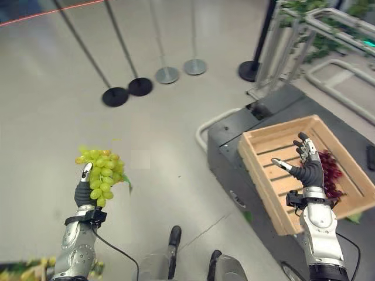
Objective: Pick up the fruits from the basket on one side to the basket on the other side
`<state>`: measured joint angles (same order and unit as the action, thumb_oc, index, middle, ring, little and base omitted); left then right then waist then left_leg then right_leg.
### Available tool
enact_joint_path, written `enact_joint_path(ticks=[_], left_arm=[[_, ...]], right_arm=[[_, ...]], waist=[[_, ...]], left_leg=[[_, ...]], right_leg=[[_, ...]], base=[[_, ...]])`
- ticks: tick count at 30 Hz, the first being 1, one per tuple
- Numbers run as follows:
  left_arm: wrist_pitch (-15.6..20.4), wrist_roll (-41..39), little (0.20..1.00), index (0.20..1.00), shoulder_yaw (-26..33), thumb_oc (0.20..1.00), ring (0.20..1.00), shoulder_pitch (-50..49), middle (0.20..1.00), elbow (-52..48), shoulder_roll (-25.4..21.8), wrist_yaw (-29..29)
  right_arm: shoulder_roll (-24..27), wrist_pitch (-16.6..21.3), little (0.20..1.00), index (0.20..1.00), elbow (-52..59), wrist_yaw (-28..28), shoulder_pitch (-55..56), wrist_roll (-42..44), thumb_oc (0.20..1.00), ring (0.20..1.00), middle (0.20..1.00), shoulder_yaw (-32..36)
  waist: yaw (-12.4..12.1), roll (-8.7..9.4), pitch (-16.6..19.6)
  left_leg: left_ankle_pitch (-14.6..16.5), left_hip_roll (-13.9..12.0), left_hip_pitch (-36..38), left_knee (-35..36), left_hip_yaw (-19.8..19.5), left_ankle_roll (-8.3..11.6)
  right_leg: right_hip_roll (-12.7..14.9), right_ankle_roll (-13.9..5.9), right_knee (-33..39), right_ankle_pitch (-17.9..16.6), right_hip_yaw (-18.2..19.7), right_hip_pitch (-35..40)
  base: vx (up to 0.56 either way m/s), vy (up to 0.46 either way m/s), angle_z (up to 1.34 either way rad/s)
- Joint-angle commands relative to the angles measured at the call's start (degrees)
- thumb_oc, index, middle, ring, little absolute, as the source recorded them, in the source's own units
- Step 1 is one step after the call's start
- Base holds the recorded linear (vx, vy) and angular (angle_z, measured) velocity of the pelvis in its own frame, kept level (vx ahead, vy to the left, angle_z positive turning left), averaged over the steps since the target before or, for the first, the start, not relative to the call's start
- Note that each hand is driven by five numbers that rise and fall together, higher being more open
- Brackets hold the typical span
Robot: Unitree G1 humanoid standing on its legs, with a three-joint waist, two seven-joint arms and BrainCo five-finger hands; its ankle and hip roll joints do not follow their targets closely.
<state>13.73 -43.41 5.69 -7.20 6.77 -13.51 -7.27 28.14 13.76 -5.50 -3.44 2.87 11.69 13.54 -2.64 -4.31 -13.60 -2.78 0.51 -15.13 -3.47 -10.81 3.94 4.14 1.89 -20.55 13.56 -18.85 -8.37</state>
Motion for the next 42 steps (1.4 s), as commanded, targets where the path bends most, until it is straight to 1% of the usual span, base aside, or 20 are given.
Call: enact_joint_path(ticks=[1, 5, 6, 9, 11, 12, 14, 17, 18, 27, 29, 30, 31, 32, 34, 36, 38, 40, 41, 42], left_arm=[[5.9, 2.0, 0.2, 0.2, 1.9, 0.2, 0.2, 3.7, 0.2, -3.2, -1.7, 0.2], [6.7, 2.0, 0.2, 0.2, 4.1, 0.2, 0.2, 2.5, 0.2, -3.5, -1.6, 0.7], [6.5, 1.8, 0.2, 0.2, 4.5, 0.2, 0.2, 2.2, 0.2, -3.2, -1.4, 1.0], [6.7, 1.8, 0.2, 0.2, 4.9, 0.2, 0.2, 2.1, 0.2, -3.1, -1.5, 1.1], [7.1, 1.1, 0.2, 0.2, 5.7, 0.2, 0.2, 2.5, 0.2, -2.2, -1.7, 1.5], [7.6, 2.4, 0.2, 0.2, 6.2, 0.2, 0.2, 3.0, 0.2, -1.1, -2.1, 2.5], [7.6, 2.6, 0.2, 0.2, 6.4, 0.2, 0.2, 3.2, 0.2, -0.4, -2.2, 2.9], [7.5, 4.7, 0.2, 0.2, 6.4, 0.2, 0.2, 2.7, 0.2, 0.4, -2.9, 3.3], [7.7, 6.0, 0.2, 0.2, 6.8, 0.2, 0.2, 1.8, 0.2, 0.0, -3.2, 4.0], [8.6, 8.3, 0.2, 0.2, 8.2, 0.2, 0.2, 1.5, 0.2, -1.0, -4.4, 5.1], [8.7, 8.5, 0.2, 0.2, 7.7, 0.2, 0.2, 1.6, 0.2, -2.4, -4.4, 4.8], [8.6, 8.6, 0.2, 0.2, 7.5, 0.2, 0.2, 1.6, 0.2, -2.6, -4.5, 4.7], [8.6, 9.2, 0.2, 0.2, 6.8, 0.2, 0.2, 1.5, 0.2, -3.0, -4.7, 4.7], [8.6, 9.2, 0.2, 0.2, 6.7, 0.2, 0.2, 1.5, 0.2, -3.0, -4.7, 4.7], [8.5, 9.8, 0.2, 0.2, 5.7, 0.2, 0.2, 1.2, 0.2, -3.4, -4.9, 4.5], [8.4, 9.8, 0.2, 0.2, 5.7, 0.2, 0.2, 1.2, 0.2, -3.4, -4.9, 4.5], [8.4, 9.6, 0.2, 0.2, 5.2, 0.2, 0.2, 1.7, 0.2, -3.4, -5.0, 4.0], [8.4, 9.9, 0.2, 0.2, 5.1, 0.2, 0.2, 2.3, 0.2, -4.1, -5.4, 4.0], [8.4, 9.6, 0.2, 0.2, 4.2, 0.2, 0.2, 3.2, 0.2, -4.1, -5.5, 4.2], [8.4, 9.5, 0.2, 0.2, 3.6, 0.2, 0.2, 4.1, 0.2, -4.0, -5.6, 4.1]], right_arm=[[2.6, 3.7, 1.0, 1.0, 1.9, -1.5, -4.7, -1.9, 1.0, 1.0, 1.0, 1.8], [3.1, 3.5, 1.0, 1.0, 2.1, -1.1, -6.5, -2.2, 1.0, 1.0, 1.0, 0.2], [2.9, 3.5, 1.0, 1.0, 2.3, -1.4, -6.4, -2.2, 1.0, 1.0, 1.0, 0.4], [2.8, 3.5, 1.0, 1.0, 2.7, -1.6, -6.2, -2.2, 1.0, 1.0, 1.0, 0.3], [2.3, 3.7, 1.0, 1.0, 2.1, -2.5, -5.4, -2.0, 1.0, 1.0, 1.0, 0.7], [1.9, 3.7, 1.0, 1.0, 1.7, -3.1, -5.0, -1.7, 1.0, 1.0, 1.0, 1.1], [1.6, 3.7, 1.0, 1.0, 1.4, -3.2, -4.5, -1.5, 1.0, 1.0, 1.0, 1.4], [0.5, 3.1, 1.0, 1.0, 0.7, -3.3, -3.3, -1.9, 1.0, 1.0, 1.0, 1.5], [-0.3, 2.7, 1.0, 1.0, -1.4, -3.3, -3.7, -1.8, 1.0, 1.0, 1.0, 0.5], [-2.7, 1.9, 1.0, 1.0, -4.7, -3.5, -3.9, -2.3, 1.0, 1.0, 1.0, -1.3], [-3.4, 1.8, 1.0, 1.0, -4.7, -3.5, -3.6, -2.9, 1.0, 1.0, 1.0, -1.7], [-3.6, 1.7, 1.0, 1.0, -4.8, -3.4, -3.5, -3.1, 1.0, 1.0, 1.0, -1.8], [-4.0, 1.7, 1.0, 1.0, -4.5, -3.3, -3.0, -3.4, 1.0, 1.0, 1.0, -1.9], [-4.0, 1.7, 1.0, 1.0, -4.5, -3.3, -3.0, -3.4, 1.0, 1.0, 1.0, -1.9], [-4.4, 2.0, 1.0, 1.0, -4.6, -2.8, -2.5, -3.8, 1.0, 1.0, 1.0, -2.3], [-4.4, 2.0, 1.0, 1.0, -4.6, -2.8, -2.5, -3.8, 1.0, 1.0, 1.0, -2.3], [-4.0, 2.4, 1.0, 1.0, -4.1, -1.5, -0.9, -3.4, 1.0, 1.0, 1.0, -1.9], [-3.8, 2.7, 1.0, 1.0, -3.9, -1.5, -0.8, -3.3, 1.0, 1.0, 1.0, -1.7], [-3.5, 2.6, 1.0, 1.0, -4.1, -1.7, -1.2, -3.3, 1.0, 1.0, 1.0, -1.8], [-3.3, 2.6, 1.0, 1.0, -4.3, -1.9, -1.4, -3.4, 1.0, 1.0, 1.0, -1.7]], waist=[[-0.8, 1.2, -1.6], [-2.5, 1.77, -1.9], [-1.5, 1.74, -1.5], [-0.6, 1.78, -1.5], [0.7, 1.93, -0.3], [1.3, 1.86, 0.3], [1.6, 1.62, 0.9], [1.9, 1.61, 1.8], [1.2, 2.33, 1.6], [-0.7, 4.53, 2.1], [-1.2, 4.88, 2.2], [-1.0, 4.95, 2.2], [-0.5, 4.66, 1.9], [-0.5, 4.74, 1.9], [0.8, 3.88, 1.5], [0.8, 3.83, 1.7], [2.7, 3.86, 2.4], [3.4, 4.07, 1.8], [4.9, 4.67, 1.5], [5.4, 5.21, 1.5]], left_leg=[[-5.5, 0.0, -2.6, -1.5, 1.5, 2.75], [-3.5, -0.5, -1.4, -3.6, 1.3, 2.16], [-1.3, -2.2, 0.3, -5.9, 5.3, 1.57], [0.8, -3.4, 1.6, -7.6, 7.0, 1.64], [5.0, -6.0, 5.5, -8.7, 12.3, 2.13], [5.6, -6.5, 6.3, -8.8, 15.5, 2.24], [5.8, -6.6, 7.2, -7.6, 17.1, 2.02], [5.8, -5.6, 8.9, -3.8, 17.0, 1.34], [7.2, -4.1, 8.7, -5.0, 15.7, 0.02], [9.8, -0.9, 7.7, -7.4, 14.4, -2.27], [9.8, 1.2, 7.5, -8.4, 13.9, -3.63], [10.1, 1.9, 7.9, -8.5, 13.3, -4.1], [10.6, 3.3, 8.9, -9.1, 11.7, -5.04], [10.6, 3.4, 8.9, -9.1, 11.8, -5.1], [10.5, 4.6, 9.9, -9.2, 8.7, -6.1], [10.2, 4.5, 9.7, -9.1, 8.8, -6.11], [9.7, 5.2, 11.1, -7.2, 4.7, -5.69], [9.9, 5.2, 10.4, -8.0, 2.3, -4.88], [10.5, 5.9, 10.5, -8.1, -0.7, -4.85], [10.0, 6.4, 10.3, -7.6, -2.0, -4.75]], right_leg=[[1.9, -4.54, 4.6, -3.1, -1.5, 0.2], [3.3, -4.9, 5.0, -4.1, -2.7, 0.1], [4.4, -4.75, 5.7, -4.1, -6.1, 0.7], [5.0, -4.65, 6.2, -4.1, -7.7, 1.2], [6.0, -5.12, 7.8, -3.5, -10.8, 3.2], [7.0, -5.52, 8.3, -4.5, -12.8, 4.3], [7.7, -5.97, 7.6, -5.1, -14.3, 4.6], [8.7, -6.92, 5.9, -6.3, -14.9, 4.6], [10.2, -7.59, 4.9, -7.4, -14.5, 4.7], [13.8, -9.99, 3.3, -8.9, -13.9, 4.9], [16.1, -10.25, 0.2, -10.6, -14.4, 4.7], [17.0, -10.61, -1.5, -11.2, -13.6, 4.5], [17.5, -10.85, -6.1, -12.7, -9.7, 3.8], [17.7, -10.93, -6.4, -12.6, -9.5, 3.7], [14.3, -10.64, -11.9, -12.3, 0.0, 0.6], [14.2, -10.53, -11.7, -12.5, 0.0, 0.4], [7.6, -8.94, -7.0, -9.0, 9.8, -3.4], [9.7, -9.66, 0.4, -11.3, 12.6, -5.3], [7.2, -11.07, 3.7, -12.3, 20.0, -6.6], [5.9, -11.55, 4.6, -13.4, 23.1, -7.1]], base=[[-0.13, 0.013, 0.89], [-0.13, -0.043, 0.3], [-0.17, -0.049, 0.45], [-0.12, 0.005, 1.29], [-0.01, 0.037, 1.01], [0.06, 0.069, 1.31], [0.01, 0.137, 1.34], [0.04, 0.207, 0.9], [0.06, 0.273, 0.64], [0.02, 0.158, 0.12], [0.01, 0.284, 0.18], [0.06, 0.283, 0.43], [0.1, 0.188, 0.54], [0.1, 0.203, 0.61], [0.08, 0.094, 0.48], [0.03, 0.014, 0.39], [0.12, -0.06, 0.44], [0.13, -0.226, 0.26], [0.12, -0.242, 0.48], [0.1, -0.242, 0.59]])
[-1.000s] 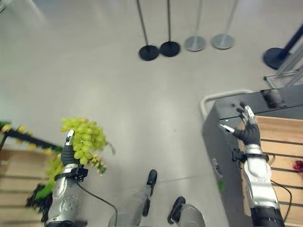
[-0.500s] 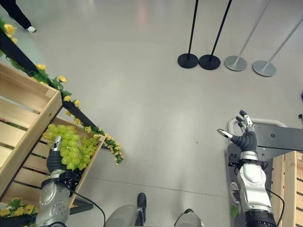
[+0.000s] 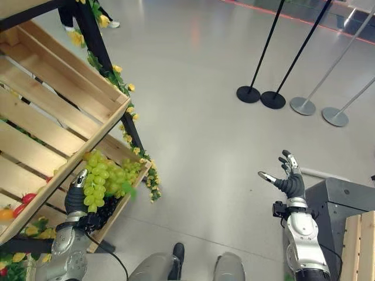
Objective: Pick up the fruits from the basket on one side to the basket on the other side
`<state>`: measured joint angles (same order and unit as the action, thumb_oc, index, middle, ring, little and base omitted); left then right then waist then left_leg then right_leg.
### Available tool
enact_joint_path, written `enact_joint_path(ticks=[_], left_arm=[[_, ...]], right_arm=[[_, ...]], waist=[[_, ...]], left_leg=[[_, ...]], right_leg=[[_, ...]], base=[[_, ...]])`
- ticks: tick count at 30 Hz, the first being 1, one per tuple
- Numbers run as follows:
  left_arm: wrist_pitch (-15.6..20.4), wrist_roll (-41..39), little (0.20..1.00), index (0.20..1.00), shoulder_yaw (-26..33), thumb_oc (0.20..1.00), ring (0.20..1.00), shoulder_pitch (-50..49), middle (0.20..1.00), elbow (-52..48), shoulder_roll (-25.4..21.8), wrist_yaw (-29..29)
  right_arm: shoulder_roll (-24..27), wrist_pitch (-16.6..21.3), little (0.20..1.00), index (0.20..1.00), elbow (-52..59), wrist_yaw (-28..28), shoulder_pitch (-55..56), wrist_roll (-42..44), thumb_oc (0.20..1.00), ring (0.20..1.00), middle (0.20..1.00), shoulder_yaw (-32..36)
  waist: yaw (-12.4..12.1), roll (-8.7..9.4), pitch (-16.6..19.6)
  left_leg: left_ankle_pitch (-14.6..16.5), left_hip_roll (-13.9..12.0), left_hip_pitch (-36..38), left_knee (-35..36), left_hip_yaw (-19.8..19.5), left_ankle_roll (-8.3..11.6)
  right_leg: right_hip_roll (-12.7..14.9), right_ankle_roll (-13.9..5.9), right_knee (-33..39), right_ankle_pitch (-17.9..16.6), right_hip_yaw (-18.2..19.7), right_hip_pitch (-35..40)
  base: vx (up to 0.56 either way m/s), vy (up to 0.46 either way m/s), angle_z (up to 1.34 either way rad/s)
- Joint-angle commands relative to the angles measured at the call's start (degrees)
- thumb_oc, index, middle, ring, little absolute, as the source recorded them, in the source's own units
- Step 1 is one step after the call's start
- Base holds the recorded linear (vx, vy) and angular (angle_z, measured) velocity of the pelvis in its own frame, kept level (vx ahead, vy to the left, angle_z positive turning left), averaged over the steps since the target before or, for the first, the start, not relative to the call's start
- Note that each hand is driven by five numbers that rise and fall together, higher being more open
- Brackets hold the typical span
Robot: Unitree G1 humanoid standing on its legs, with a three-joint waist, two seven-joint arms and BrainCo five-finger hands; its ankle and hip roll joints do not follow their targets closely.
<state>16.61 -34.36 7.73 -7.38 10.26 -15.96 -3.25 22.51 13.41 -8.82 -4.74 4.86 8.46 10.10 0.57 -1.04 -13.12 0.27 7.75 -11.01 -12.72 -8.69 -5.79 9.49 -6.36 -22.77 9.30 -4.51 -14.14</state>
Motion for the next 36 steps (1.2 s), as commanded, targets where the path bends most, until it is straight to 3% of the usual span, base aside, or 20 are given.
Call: enact_joint_path(ticks=[1, 4, 6, 8, 14, 16, 18, 20, 22, 23, 24, 25, 26, 27, 28, 29, 32, 36], left_arm=[[5.5, 0.7, 0.2, 0.2, 1.2, 0.2, 0.2, 4.8, 0.2, -7.4, -3.1, 0.0], [5.5, 1.0, 0.2, 0.2, 0.4, 0.2, 0.2, 5.6, 0.2, -7.4, -3.1, -0.3], [5.3, 0.5, 0.2, 0.2, -0.1, 0.2, 0.2, 6.5, 0.2, -6.9, -3.1, -0.2], [5.0, -0.1, 0.2, 0.2, -0.5, 0.2, 0.2, 6.2, 0.2, -7.3, -3.0, -0.8], [4.7, 0.4, 0.2, 0.2, -2.8, 0.2, 0.2, 7.8, 0.2, -8.0, -3.5, -1.0], [4.7, 0.4, 0.2, 0.2, -2.8, 0.2, 0.2, 7.8, 0.2, -8.0, -3.5, -1.0], [4.7, 1.0, 0.2, 0.2, -4.0, 0.2, 0.2, 9.2, 0.2, -8.1, -3.7, -0.7], [4.7, 1.0, 0.2, 0.2, -4.0, 0.2, 0.2, 9.3, 0.2, -8.1, -3.7, -0.6], [4.6, 1.5, 0.2, 0.2, -5.2, 0.2, 0.2, 10.8, 0.2, -7.5, -3.5, -0.6], [4.6, 1.5, 0.2, 0.2, -5.2, 0.2, 0.2, 10.9, 0.2, -7.5, -3.5, -0.6], [4.4, 2.0, 0.2, 0.2, -5.8, 0.2, 0.2, 11.8, 0.2, -6.6, -3.9, -0.4], [4.5, 2.9, 0.2, 0.2, -5.7, 0.2, 0.2, 12.0, 0.2, -6.3, -4.5, -0.1], [4.5, 2.9, 0.2, 0.2, -5.6, 0.2, 0.2, 12.1, 0.2, -6.3, -4.5, -0.1], [4.6, 3.5, 0.2, 0.2, -5.6, 0.2, 0.2, 12.5, 0.2, -5.7, -4.9, 0.5], [4.5, 4.0, 0.2, 0.2, -5.7, 0.2, 0.2, 13.1, 0.2, -5.2, -5.1, 1.1], [4.2, 5.5, 0.2, 0.2, -6.6, 0.2, 0.2, 14.1, 0.2, -3.1, -5.1, 2.6], [4.6, 6.9, 0.2, 0.2, -7.6, 0.2, 0.2, 16.0, 0.2, -1.6, -5.6, 4.4], [4.8, 10.0, 0.2, 0.2, -7.3, 0.2, 0.2, 18.9, 0.2, 1.9, -6.1, 8.5]], right_arm=[[2.4, 3.1, 1.0, 1.0, -0.8, -0.5, -3.5, 0.0, 1.0, 1.0, 1.0, 1.7], [2.2, 3.4, 1.0, 1.0, -1.1, -0.6, -3.5, 0.4, 1.0, 1.0, 1.0, 2.2], [2.7, 3.7, 1.0, 1.0, -0.6, -0.6, -4.4, 0.6, 1.0, 1.0, 1.0, 1.6], [3.0, 3.9, 1.0, 1.0, 0.3, -0.1, -4.5, 1.2, 1.0, 1.0, 1.0, 1.9], [4.0, 5.3, 1.0, 1.0, 1.2, -1.1, -5.4, 2.1, 1.0, 1.0, 1.0, 2.6], [4.0, 5.3, 1.0, 1.0, 1.2, -1.1, -5.4, 2.1, 1.0, 1.0, 1.0, 2.6], [4.7, 6.0, 1.0, 1.0, 1.5, -1.3, -6.4, 3.0, 1.0, 1.0, 1.0, 2.5], [4.8, 6.1, 1.0, 1.0, 1.4, -1.3, -6.5, 3.0, 1.0, 1.0, 1.0, 2.5], [5.8, 6.7, 1.0, 1.0, 2.2, -2.4, -7.6, 2.8, 1.0, 1.0, 1.0, 2.8], [5.8, 6.7, 1.0, 1.0, 2.2, -2.5, -7.7, 2.8, 1.0, 1.0, 1.0, 2.9], [5.8, 6.5, 1.0, 1.0, 2.7, -2.8, -8.8, 2.6, 1.0, 1.0, 1.0, 2.2], [5.7, 6.3, 1.0, 1.0, 3.2, -2.5, -9.7, 2.6, 1.0, 1.0, 1.0, 1.5], [5.6, 6.3, 1.0, 1.0, 3.2, -2.5, -9.8, 2.6, 1.0, 1.0, 1.0, 1.5], [5.3, 6.3, 1.0, 1.0, 3.8, -2.2, -10.8, 2.9, 1.0, 1.0, 1.0, 0.9], [4.9, 6.3, 1.0, 1.0, 4.4, -2.2, -11.4, 2.9, 1.0, 1.0, 1.0, 0.8], [4.0, 6.5, 1.0, 1.0, 5.3, -2.6, -11.9, 3.4, 1.0, 1.0, 1.0, 1.1], [4.1, 6.5, 1.0, 1.0, 7.1, -3.1, -12.6, 3.1, 1.0, 1.0, 1.0, 0.8], [3.6, 6.2, 1.0, 1.0, 7.2, -3.4, -13.5, 2.3, 1.0, 1.0, 1.0, -0.7]], waist=[[1.8, 2.71, 1.1], [1.8, 3.62, 1.1], [1.2, 3.94, 1.2], [0.8, 4.33, 1.7], [1.5, 4.1, 1.0], [1.5, 4.07, 1.0], [1.7, 3.83, -0.2], [1.9, 3.75, -0.2], [3.9, 3.72, -2.4], [3.8, 3.68, -2.4], [4.5, 4.53, -3.2], [4.1, 5.39, -3.8], [4.1, 5.4, -3.7], [4.0, 5.64, -4.4], [4.2, 5.48, -4.8], [4.7, 4.53, -6.2], [4.1, 5.49, -9.9], [3.7, 5.84, -11.8]], left_leg=[[7.1, -0.9, 6.0, 1.5, -4.3, 5.23], [7.0, -0.8, 4.3, 0.4, -6.4, 5.74], [5.8, -2.2, 3.0, 1.1, -8.4, 7.02], [5.2, -3.2, 2.6, 1.9, -10.6, 8.06], [1.6, -6.8, -0.3, 3.6, -15.0, 11.34], [1.6, -6.8, -0.3, 3.7, -15.0, 11.36], [-0.8, -9.0, -2.1, 5.1, -16.0, 12.96], [-1.3, -8.9, -2.3, 5.3, -16.2, 13.0], [-3.0, -11.1, -6.4, 3.9, -3.8, 12.25], [-3.2, -11.1, -6.7, 3.9, -3.8, 12.2], [-1.6, -12.3, -6.7, 0.7, 1.7, 11.9], [2.1, -11.9, -6.7, -3.9, 1.7, 11.47], [2.0, -11.9, -7.1, -4.2, 1.7, 11.42], [4.3, -11.9, -6.4, -5.5, 1.4, 10.8], [4.1, -12.4, -6.2, -3.9, 2.0, 10.3], [1.7, -13.9, -6.1, -1.0, 4.3, 10.38], [2.7, -12.8, -9.3, -5.4, 4.7, 10.54], [3.5, -13.1, -12.2, -7.3, 5.3, 10.65]], right_leg=[[0.6, -3.17, 8.8, -8.5, 7.8, -0.4], [1.3, -2.97, 10.6, -7.7, 6.5, 1.7], [-1.3, -2.12, 9.4, -5.6, 7.1, 1.8], [-1.8, -1.48, 9.9, -5.0, 5.6, 2.3], [-4.7, 0.93, 8.9, -2.3, 1.2, 2.5], [-4.7, 0.94, 8.9, -2.2, 1.1, 2.5], [-6.4, 2.18, 8.6, -0.6, -1.5, 2.6], [-6.4, 2.13, 8.8, -1.0, -1.6, 2.4], [-5.4, 2.43, 9.3, -1.1, -4.3, 2.2], [-5.4, 2.38, 9.5, -1.4, -4.2, 2.0], [-4.4, 2.45, 9.1, -2.2, -4.9, 0.7], [-3.9, 2.69, 7.9, -1.7, -4.7, -0.5], [-3.9, 2.67, 7.9, -2.0, -4.7, -0.7], [-4.0, 2.86, 5.9, -1.1, -4.7, -2.2], [-4.2, 2.75, 5.0, -0.9, -5.0, -3.3], [-4.1, 1.85, 3.2, 0.4, -6.5, -3.4], [-2.4, 1.89, -0.4, 1.0, -6.1, -5.0], [-2.1, 1.82, -2.5, 0.9, -5.1, -8.7]], base=[[0.01, -0.201, 1.12], [-0.03, -0.183, 1.09], [0.0, -0.269, 0.93], [0.04, -0.328, 0.76], [-0.03, -0.252, 0.73], [-0.07, -0.182, 0.49], [-0.12, -0.293, 0.44], [-0.09, -0.072, 0.81], [-0.19, -0.077, 0.79], [-0.16, -0.022, 0.57], [-0.14, -0.055, 0.55], [-0.14, -0.057, 0.11], [-0.09, -0.055, 0.03], [-0.09, -0.027, 0.01], [-0.08, 0.024, 0.04], [-0.05, 0.06, 0.2], [-0.05, 0.049, 0.35], [-0.01, 0.056, 0.06]])
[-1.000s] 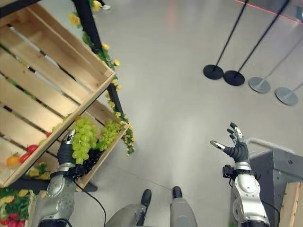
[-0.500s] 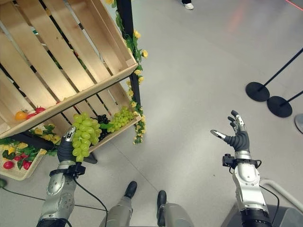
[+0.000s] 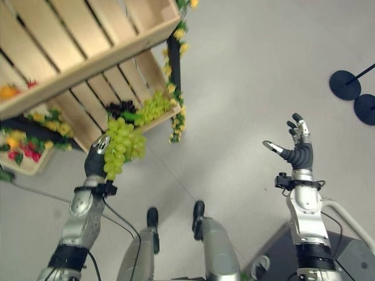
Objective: Pick up the fruits from the basket on one side to the basket on the other side
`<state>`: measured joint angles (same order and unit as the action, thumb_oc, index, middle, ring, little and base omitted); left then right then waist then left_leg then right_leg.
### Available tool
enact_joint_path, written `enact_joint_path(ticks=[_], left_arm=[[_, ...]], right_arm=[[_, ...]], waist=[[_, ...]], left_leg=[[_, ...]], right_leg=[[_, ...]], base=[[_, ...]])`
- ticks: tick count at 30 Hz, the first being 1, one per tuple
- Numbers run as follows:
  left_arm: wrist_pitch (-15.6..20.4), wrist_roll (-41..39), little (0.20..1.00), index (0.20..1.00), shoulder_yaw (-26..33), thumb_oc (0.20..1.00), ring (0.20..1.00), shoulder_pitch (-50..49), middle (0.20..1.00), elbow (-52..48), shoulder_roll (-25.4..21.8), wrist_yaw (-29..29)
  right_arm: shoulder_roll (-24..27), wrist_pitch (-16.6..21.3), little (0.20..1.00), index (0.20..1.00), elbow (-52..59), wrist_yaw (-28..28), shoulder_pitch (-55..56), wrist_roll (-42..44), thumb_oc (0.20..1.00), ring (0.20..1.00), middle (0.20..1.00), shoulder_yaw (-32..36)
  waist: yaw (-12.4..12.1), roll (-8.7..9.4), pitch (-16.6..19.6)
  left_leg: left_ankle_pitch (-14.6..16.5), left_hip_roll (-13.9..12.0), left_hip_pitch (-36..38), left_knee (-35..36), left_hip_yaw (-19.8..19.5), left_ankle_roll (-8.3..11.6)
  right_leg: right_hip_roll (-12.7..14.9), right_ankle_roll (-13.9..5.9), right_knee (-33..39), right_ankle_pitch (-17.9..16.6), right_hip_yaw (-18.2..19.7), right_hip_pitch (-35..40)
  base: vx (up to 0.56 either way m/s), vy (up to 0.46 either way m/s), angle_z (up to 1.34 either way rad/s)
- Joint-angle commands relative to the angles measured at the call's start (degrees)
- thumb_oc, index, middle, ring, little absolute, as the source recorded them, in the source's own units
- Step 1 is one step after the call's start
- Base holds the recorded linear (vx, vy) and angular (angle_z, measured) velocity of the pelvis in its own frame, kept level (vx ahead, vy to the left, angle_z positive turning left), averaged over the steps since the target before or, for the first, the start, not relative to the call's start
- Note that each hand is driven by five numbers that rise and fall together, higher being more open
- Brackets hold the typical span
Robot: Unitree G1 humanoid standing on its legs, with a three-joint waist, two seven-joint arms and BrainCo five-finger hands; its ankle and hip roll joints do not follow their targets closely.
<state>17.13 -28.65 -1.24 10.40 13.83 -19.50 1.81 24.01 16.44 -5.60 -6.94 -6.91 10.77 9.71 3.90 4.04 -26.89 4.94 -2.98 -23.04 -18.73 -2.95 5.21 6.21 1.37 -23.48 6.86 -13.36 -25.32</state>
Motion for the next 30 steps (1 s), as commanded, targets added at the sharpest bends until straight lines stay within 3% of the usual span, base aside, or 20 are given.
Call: enact_joint_path(ticks=[1, 7, 14, 17, 24, 30], left_arm=[[4.4, 4.4, 0.2, 0.2, 1.6, 0.2, 0.2, 1.3, 0.2, -1.5, -2.6, 3.6], [4.1, 9.1, 0.2, 0.2, 1.4, 0.2, 0.2, 10.1, 0.2, 5.4, -5.3, 12.1], [3.9, 8.0, 0.2, 0.2, 0.3, 0.2, 0.2, 23.8, 0.2, 12.3, -9.6, 19.5], [2.7, 9.6, 0.2, 0.2, -1.8, 0.2, 0.2, 33.6, 0.2, 20.5, -14.6, 22.8], [1.3, 10.5, 0.2, 0.2, -5.1, 0.2, 0.2, 44.6, 0.2, 29.1, -21.6, 24.5], [1.8, 9.5, 0.2, 0.2, -6.9, 0.2, 0.2, 49.3, 0.2, 29.0, -24.6, 24.6]], right_arm=[[2.0, 3.1, 1.0, 1.0, 4.0, -1.3, -1.8, -0.1, 1.0, 1.0, 1.0, -0.4], [1.4, 3.3, 1.0, 1.0, 4.8, -2.7, -3.1, -1.3, 1.0, 1.0, 1.0, -2.7], [3.0, 3.8, 1.0, 1.0, 4.2, -4.5, -6.1, -0.7, 1.0, 1.0, 1.0, -4.8], [4.0, 4.8, 1.0, 1.0, 4.1, -5.1, -7.7, -0.2, 1.0, 1.0, 1.0, -6.4], [6.1, 6.1, 1.0, 1.0, 5.1, -3.8, -6.8, 0.9, 1.0, 1.0, 1.0, -7.9], [7.2, 6.8, 1.0, 1.0, 6.4, -2.8, -5.2, 1.2, 1.0, 1.0, 1.0, -7.7]], waist=[[0.3, 0.87, 1.9], [1.1, 2.0, 0.3], [3.0, 3.38, -0.7], [4.4, 4.59, -1.1], [6.6, 6.38, -1.1], [7.3, 7.15, -0.8]], left_leg=[[-0.6, -2.4, -0.2, -1.8, -0.2, -0.33], [0.0, -3.1, -3.8, -4.7, -0.1, -0.04], [0.4, -3.6, -6.8, -6.8, -0.3, 0.3], [0.6, -4.3, -8.6, -7.9, -0.2, 0.58], [0.0, -5.1, -9.7, -7.2, -0.3, 0.98], [-0.2, -5.3, -11.0, -7.0, -0.6, 1.17]], right_leg=[[1.2, -5.95, -2.3, 3.8, 3.9, 2.3], [1.1, -6.01, -4.3, 3.8, 5.0, -1.9], [0.3, -5.89, -5.4, 3.9, 5.7, -4.9], [-0.3, -5.98, -5.7, 3.6, 6.1, -6.6], [-1.1, -6.57, -4.1, 2.4, 6.2, -7.9], [-1.6, -6.77, -3.5, 1.8, 6.3, -9.1]], base=[[0.0, 0.025, -0.14], [0.01, 0.021, -0.08], [0.01, 0.0, -0.07], [0.01, 0.002, -0.12], [0.02, -0.011, -0.1], [0.01, -0.006, -0.04]])
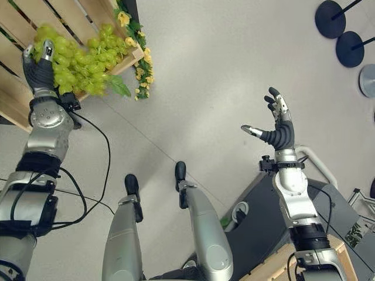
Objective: Pick up the fruits from the basket on one side to the basket on the other side
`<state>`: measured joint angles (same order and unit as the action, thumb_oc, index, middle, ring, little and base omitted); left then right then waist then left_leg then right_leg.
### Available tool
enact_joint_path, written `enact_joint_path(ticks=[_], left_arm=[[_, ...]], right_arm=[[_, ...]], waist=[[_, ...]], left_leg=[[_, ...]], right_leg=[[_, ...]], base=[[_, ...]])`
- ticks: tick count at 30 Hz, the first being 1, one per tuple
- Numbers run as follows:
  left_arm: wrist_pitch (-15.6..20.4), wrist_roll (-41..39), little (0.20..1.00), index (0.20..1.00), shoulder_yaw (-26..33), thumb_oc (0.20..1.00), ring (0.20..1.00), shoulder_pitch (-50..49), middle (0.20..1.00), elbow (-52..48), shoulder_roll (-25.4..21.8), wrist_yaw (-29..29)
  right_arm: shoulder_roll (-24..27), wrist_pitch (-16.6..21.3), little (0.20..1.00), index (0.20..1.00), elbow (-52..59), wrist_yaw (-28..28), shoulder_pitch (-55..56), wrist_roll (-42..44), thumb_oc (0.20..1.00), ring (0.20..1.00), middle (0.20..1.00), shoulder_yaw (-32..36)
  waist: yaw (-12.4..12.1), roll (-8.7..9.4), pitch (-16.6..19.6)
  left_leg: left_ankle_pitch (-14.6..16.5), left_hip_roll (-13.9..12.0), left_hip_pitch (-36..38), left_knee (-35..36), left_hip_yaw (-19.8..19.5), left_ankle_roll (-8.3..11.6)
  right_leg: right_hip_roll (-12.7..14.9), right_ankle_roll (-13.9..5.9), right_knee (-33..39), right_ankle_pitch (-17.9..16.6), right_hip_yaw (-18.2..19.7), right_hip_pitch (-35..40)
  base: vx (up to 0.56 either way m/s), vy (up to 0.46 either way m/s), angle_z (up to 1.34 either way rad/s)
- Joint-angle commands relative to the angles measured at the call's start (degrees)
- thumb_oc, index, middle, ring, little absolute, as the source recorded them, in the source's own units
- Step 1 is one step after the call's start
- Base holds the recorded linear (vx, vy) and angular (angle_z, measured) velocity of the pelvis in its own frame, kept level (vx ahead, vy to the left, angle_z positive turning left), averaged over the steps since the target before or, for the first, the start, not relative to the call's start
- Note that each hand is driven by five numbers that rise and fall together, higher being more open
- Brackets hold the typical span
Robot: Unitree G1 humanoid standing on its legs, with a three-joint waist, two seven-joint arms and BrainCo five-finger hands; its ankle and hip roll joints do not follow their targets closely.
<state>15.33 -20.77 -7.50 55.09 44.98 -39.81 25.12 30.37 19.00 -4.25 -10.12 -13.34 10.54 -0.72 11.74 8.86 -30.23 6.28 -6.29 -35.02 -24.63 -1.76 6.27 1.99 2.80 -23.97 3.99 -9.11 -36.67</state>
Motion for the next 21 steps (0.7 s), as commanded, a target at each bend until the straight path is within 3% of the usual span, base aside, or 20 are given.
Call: enact_joint_path(ticks=[1, 21], left_arm=[[3.6, 1.7, 0.2, 0.2, -0.8, 0.2, 0.2, 5.2, 0.2, -1.9, -4.8, 1.3], [4.7, -1.8, 0.2, 0.2, 0.1, 0.2, 0.2, 10.4, 0.2, 0.1, -13.0, 4.4]], right_arm=[[0.9, 4.3, 1.0, 1.0, 5.2, 0.6, 1.5, 1.5, 1.0, 1.0, 1.0, 2.8], [2.1, 5.3, 1.0, 1.0, 7.4, 2.4, 5.8, 2.3, 1.0, 1.0, 1.0, 4.2]], waist=[[-0.4, 2.41, 2.6], [0.3, 4.75, 3.2]], left_leg=[[-1.5, -2.0, 0.8, -1.2, -1.8, 0.11], [-0.9, -2.6, -1.5, -2.0, -1.6, -0.09]], right_leg=[[2.6, -8.23, -3.0, 4.6, 2.1, 2.1], [1.6, -9.27, -0.5, 2.1, 2.7, 0.1]], base=[[0.0, 0.0, 0.0], [0.0, 0.002, -0.02]])
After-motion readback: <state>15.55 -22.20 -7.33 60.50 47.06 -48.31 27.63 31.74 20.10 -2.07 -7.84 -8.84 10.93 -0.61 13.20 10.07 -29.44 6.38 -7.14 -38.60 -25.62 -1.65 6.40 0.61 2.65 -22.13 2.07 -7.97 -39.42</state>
